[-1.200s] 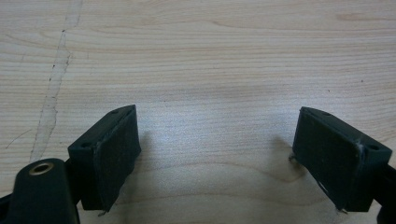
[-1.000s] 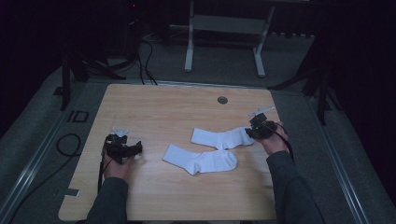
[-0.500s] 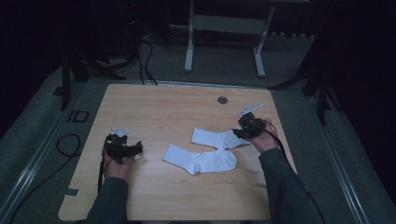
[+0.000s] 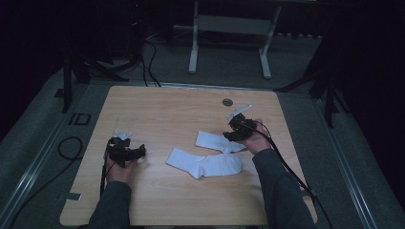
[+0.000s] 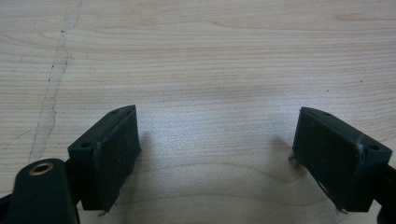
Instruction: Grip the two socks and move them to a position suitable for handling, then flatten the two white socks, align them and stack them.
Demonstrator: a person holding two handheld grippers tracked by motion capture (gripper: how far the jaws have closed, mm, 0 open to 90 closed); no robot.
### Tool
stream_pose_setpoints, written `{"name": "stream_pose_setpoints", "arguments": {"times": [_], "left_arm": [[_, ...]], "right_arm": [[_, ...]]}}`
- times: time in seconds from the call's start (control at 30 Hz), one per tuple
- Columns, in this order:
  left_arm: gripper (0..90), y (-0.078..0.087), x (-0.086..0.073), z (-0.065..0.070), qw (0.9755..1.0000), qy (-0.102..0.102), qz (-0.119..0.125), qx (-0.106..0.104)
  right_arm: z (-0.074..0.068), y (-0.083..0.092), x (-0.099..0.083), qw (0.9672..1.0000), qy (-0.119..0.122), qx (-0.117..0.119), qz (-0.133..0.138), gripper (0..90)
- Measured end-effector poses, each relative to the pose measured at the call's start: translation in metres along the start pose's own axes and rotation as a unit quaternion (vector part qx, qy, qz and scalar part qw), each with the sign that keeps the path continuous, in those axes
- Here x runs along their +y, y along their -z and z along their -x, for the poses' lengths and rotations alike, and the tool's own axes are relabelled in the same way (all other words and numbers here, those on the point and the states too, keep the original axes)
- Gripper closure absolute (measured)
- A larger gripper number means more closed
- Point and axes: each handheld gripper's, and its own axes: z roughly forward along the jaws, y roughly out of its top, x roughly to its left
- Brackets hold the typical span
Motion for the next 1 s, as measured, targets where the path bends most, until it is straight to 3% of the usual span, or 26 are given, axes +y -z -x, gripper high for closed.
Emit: {"name": "stream_pose_setpoints", "arguments": {"times": [0.37, 0.63, 0.77, 1.0], "left_arm": [[14.9, 0.000, 0.000, 0.000, 1.0000, 0.000, 0.000, 0.000], [14.8, 0.000, 0.000, 0.000, 1.0000, 0.000, 0.000, 0.000], [14.9, 0.000, 0.000, 0.000, 1.0000, 0.000, -0.001, 0.000], [14.9, 0.000, 0.000, 0.000, 1.0000, 0.000, 0.000, 0.000]], "right_arm": [[-0.007, -0.013, 0.007, 0.9998, 0.014, 0.009, -0.007, 45.7], [-0.012, -0.028, 0.013, 0.9965, 0.068, 0.045, -0.020, 49.0], [-0.014, -0.033, 0.017, 0.9951, 0.078, 0.057, -0.023, 51.2], [-0.020, -0.046, 0.022, 0.9911, 0.109, 0.062, -0.044, 52.9]]}}
